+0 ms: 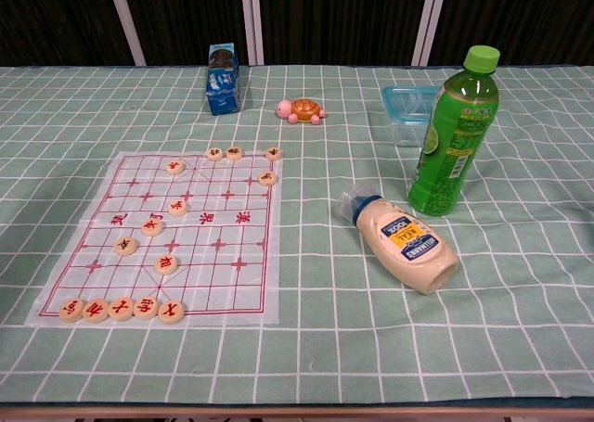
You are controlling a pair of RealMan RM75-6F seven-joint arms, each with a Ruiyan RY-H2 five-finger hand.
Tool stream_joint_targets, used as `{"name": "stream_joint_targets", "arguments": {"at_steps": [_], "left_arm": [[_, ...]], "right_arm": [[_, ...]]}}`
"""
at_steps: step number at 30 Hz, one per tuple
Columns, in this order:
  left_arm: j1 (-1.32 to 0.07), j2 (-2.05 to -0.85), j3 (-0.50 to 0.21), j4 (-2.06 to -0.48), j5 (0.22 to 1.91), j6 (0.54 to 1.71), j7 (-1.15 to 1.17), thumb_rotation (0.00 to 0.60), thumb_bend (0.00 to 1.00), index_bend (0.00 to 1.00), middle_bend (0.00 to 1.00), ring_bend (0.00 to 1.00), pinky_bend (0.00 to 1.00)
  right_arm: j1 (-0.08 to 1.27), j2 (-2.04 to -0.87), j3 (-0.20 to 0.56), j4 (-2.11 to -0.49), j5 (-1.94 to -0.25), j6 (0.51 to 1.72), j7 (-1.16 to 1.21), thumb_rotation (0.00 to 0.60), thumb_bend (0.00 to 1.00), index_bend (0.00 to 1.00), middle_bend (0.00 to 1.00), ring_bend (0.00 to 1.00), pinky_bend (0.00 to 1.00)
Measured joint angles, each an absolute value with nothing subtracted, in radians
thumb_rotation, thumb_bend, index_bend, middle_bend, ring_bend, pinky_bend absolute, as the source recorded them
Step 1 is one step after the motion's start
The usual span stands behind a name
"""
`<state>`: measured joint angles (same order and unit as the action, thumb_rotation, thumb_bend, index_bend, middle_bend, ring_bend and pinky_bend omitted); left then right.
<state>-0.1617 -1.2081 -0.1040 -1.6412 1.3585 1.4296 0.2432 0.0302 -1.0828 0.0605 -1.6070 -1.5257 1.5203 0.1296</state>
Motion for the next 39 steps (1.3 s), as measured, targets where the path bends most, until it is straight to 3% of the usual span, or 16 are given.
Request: {"name": "stream_joint_targets", "arguments": {"at_steps": [31, 36, 39], "left_arm": [[-0.182, -1.224, -0.108, -1.658, 1.334, 1.409, 0.309, 0.600, 0.00, 0.00, 0.00, 0.00, 0.00], [-0.207, -1.224, -0.121, -1.669, 1.325, 1.389, 0.357, 0.600, 0.02, 0.00, 0.01, 0.02, 0.16], [-0.232, -1.227, -0.140, -1.672, 1.314, 1.376, 0.395, 0.600, 0.08, 0.00, 0.16, 0.20, 0.37]], "right_arm": [[0.036, -1.063, 0.056, -1.652, -1.476, 1.467, 0.121, 0.600, 0.31, 0.00, 0.00, 0.00, 0.00], [0.037, -1.061, 0.057, -1.656, -1.470, 1.462, 0.122, 0.600, 0.31, 0.00, 0.00, 0.00, 0.00], [0.037, -1.061, 0.059, -1.658, -1.464, 1.461, 0.124, 0.600, 0.31, 0.00, 0.00, 0.00, 0.00]]}}
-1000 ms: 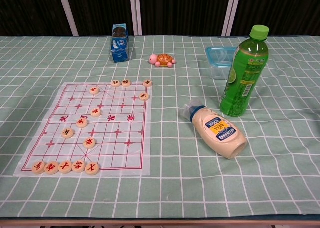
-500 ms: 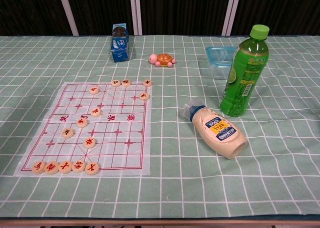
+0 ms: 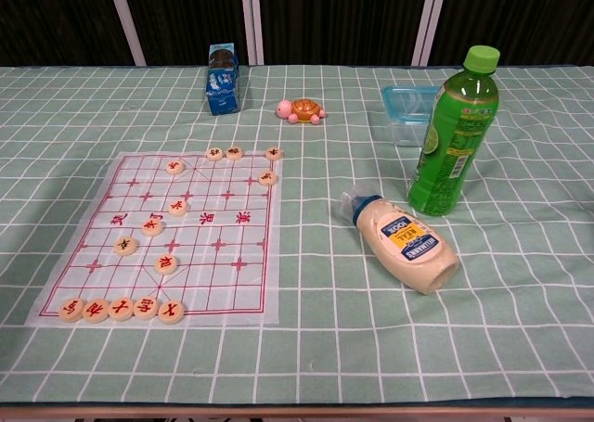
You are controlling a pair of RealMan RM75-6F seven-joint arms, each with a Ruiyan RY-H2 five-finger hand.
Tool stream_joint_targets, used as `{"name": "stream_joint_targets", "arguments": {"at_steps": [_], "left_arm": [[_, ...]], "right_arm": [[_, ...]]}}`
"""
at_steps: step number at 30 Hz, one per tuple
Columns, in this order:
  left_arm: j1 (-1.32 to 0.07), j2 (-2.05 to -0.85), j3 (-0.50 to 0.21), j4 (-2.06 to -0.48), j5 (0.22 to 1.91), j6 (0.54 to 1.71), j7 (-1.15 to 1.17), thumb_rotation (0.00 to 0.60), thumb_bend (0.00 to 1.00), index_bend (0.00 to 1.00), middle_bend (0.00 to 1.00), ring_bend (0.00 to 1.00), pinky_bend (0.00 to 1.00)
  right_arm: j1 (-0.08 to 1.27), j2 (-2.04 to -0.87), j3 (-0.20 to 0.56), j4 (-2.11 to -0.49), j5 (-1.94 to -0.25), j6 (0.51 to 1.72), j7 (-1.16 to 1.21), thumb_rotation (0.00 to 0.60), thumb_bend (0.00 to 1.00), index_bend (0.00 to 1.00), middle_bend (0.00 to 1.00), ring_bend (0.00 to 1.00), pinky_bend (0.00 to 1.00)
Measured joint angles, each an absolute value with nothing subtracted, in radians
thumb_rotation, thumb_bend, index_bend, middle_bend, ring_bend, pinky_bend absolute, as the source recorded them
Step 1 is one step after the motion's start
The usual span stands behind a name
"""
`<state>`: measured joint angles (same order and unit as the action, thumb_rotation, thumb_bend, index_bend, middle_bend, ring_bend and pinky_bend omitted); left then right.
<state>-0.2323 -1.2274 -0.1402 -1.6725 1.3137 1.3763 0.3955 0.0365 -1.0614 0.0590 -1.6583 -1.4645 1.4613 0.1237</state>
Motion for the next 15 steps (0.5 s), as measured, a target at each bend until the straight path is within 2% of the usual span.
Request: {"name": "stream_joint_targets", "arguments": {"at_steps": [3, 5, 8, 15], "left_arm": [[-0.272, -1.238, -0.167, -1.668, 1.296, 1.353, 0.438, 0.600, 0.15, 0.00, 0.48, 0.48, 0.62], [-0.304, -1.249, -0.186, -1.663, 1.280, 1.325, 0.459, 0.600, 0.16, 0.05, 0.66, 0.64, 0.74], [-0.356, -1.269, -0.210, -1.653, 1.251, 1.273, 0.489, 0.600, 0.17, 0.16, 0.80, 0.75, 0.84], [-0.490, -1.344, -0.261, -1.593, 1.162, 1.143, 0.560, 0.600, 0.24, 0.31, 0.99, 0.93, 0.99]], "right_arm": [[0.037, -1.063, 0.061, -1.658, -1.461, 1.462, 0.126, 0.600, 0.31, 0.00, 0.00, 0.00, 0.00], [0.037, -1.063, 0.062, -1.659, -1.459, 1.459, 0.128, 0.600, 0.31, 0.00, 0.00, 0.00, 0.00], [0.038, -1.062, 0.063, -1.660, -1.452, 1.455, 0.130, 0.600, 0.31, 0.00, 0.00, 0.00, 0.00], [0.038, -1.058, 0.065, -1.665, -1.438, 1.444, 0.136, 0.600, 0.31, 0.00, 0.00, 0.00, 0.00]]}}
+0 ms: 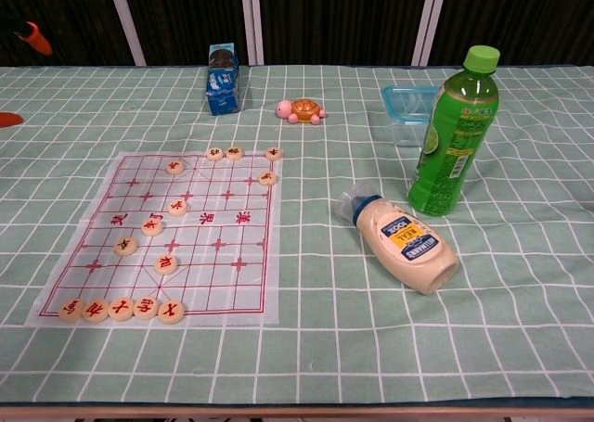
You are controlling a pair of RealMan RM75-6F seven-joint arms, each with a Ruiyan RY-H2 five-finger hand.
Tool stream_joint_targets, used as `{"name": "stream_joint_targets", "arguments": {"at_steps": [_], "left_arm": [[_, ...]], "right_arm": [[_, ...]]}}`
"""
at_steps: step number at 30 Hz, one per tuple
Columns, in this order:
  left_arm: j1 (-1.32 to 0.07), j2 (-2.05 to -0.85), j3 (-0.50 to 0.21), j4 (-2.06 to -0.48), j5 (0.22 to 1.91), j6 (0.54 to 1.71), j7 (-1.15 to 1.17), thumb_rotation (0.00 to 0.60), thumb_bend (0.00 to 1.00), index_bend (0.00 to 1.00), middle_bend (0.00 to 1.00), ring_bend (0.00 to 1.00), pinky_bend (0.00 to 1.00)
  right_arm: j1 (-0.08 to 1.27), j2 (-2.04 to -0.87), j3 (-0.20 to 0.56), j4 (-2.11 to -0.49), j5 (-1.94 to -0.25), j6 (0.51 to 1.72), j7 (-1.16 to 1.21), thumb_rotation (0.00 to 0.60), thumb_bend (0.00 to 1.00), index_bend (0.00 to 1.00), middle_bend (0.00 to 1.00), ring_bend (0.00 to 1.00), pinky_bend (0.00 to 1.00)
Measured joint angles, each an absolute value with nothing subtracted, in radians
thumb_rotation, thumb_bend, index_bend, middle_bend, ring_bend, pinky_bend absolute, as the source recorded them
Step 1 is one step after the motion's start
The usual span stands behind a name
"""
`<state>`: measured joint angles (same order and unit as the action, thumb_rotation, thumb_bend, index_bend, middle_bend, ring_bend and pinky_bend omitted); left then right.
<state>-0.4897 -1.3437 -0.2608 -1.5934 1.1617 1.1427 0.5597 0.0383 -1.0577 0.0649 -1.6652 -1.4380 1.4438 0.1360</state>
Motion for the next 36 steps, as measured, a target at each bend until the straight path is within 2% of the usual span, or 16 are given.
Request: {"name": "stream_joint_targets", "arguments": {"at_steps": [5, 12, 27, 36], "left_arm": [[-0.583, -1.413, -0.288, -1.523, 1.070, 1.047, 0.597, 0.600, 0.29, 0.39, 1.00, 0.97, 1.00], [-0.698, -1.518, -0.304, -1.397, 0.943, 0.958, 0.665, 0.600, 0.31, 0.43, 1.00, 0.97, 1.00], [-0.826, -1.668, -0.283, -1.199, 0.823, 0.888, 0.716, 0.600, 0.19, 0.45, 1.00, 0.97, 1.00], [-0.854, -1.709, -0.266, -1.129, 0.796, 0.876, 0.709, 0.600, 0.20, 0.47, 1.00, 0.97, 1.00]], "right_arm": [[0.040, -1.054, 0.067, -1.669, -1.428, 1.435, 0.143, 0.600, 0.31, 0.00, 0.00, 0.00, 0.00], [0.041, -1.049, 0.070, -1.674, -1.414, 1.424, 0.152, 0.600, 0.31, 0.00, 0.00, 0.00, 0.00], [0.046, -1.040, 0.072, -1.688, -1.387, 1.397, 0.149, 0.600, 0.31, 0.00, 0.00, 0.00, 0.00], [0.046, -1.039, 0.074, -1.692, -1.383, 1.395, 0.146, 0.600, 0.31, 0.00, 0.00, 0.00, 0.00]]}}
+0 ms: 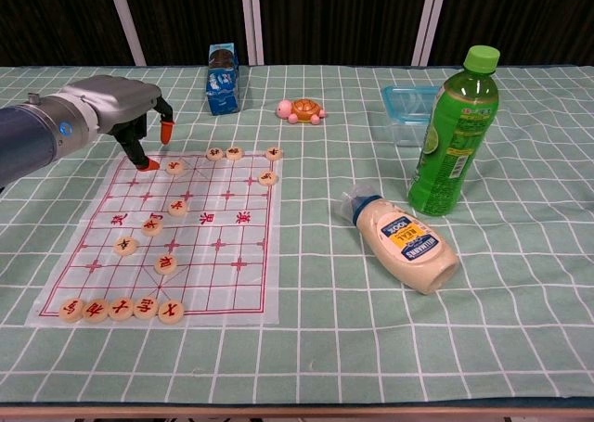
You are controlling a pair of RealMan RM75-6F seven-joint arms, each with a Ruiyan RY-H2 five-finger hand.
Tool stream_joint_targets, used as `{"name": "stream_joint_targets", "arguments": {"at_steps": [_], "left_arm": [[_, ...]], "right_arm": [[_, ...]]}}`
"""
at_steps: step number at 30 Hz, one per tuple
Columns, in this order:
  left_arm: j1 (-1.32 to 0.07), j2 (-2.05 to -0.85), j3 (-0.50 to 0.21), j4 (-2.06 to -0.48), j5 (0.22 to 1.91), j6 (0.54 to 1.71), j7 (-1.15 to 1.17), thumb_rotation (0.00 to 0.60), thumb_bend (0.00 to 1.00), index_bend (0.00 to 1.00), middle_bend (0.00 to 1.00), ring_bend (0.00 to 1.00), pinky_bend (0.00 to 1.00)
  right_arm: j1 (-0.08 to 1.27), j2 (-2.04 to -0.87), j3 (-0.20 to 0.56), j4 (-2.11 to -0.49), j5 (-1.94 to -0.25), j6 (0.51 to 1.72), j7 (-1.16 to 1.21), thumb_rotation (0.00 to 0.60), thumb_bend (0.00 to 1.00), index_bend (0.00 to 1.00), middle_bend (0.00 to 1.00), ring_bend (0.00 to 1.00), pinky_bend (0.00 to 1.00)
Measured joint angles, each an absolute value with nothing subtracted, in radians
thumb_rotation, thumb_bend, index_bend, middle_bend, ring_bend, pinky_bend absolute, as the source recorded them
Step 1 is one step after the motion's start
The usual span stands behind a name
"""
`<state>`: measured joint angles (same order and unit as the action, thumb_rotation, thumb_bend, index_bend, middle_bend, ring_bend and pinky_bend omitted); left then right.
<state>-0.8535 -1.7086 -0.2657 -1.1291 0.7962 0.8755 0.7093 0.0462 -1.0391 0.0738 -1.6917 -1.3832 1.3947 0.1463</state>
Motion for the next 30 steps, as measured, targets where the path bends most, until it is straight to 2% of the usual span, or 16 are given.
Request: {"name": "stream_joint_targets", "arguments": {"at_steps": [4, 30], "left_arm": [[-0.867, -1.731, -0.264, -1.098, 0.778, 0.872, 0.707, 0.600, 0.23, 0.46, 1.00, 0.97, 1.00], [-0.921, -1.788, -0.262, -1.029, 0.690, 0.843, 0.704, 0.600, 0.26, 0.47, 1.00, 0.97, 1.00]], "right_arm": [[0.046, -1.038, 0.073, -1.693, -1.382, 1.393, 0.150, 0.600, 0.31, 0.00, 0.00, 0.00, 0.00], [0.044, -1.034, 0.074, -1.699, -1.377, 1.388, 0.165, 0.600, 0.31, 0.00, 0.00, 0.00, 0.00]]}}
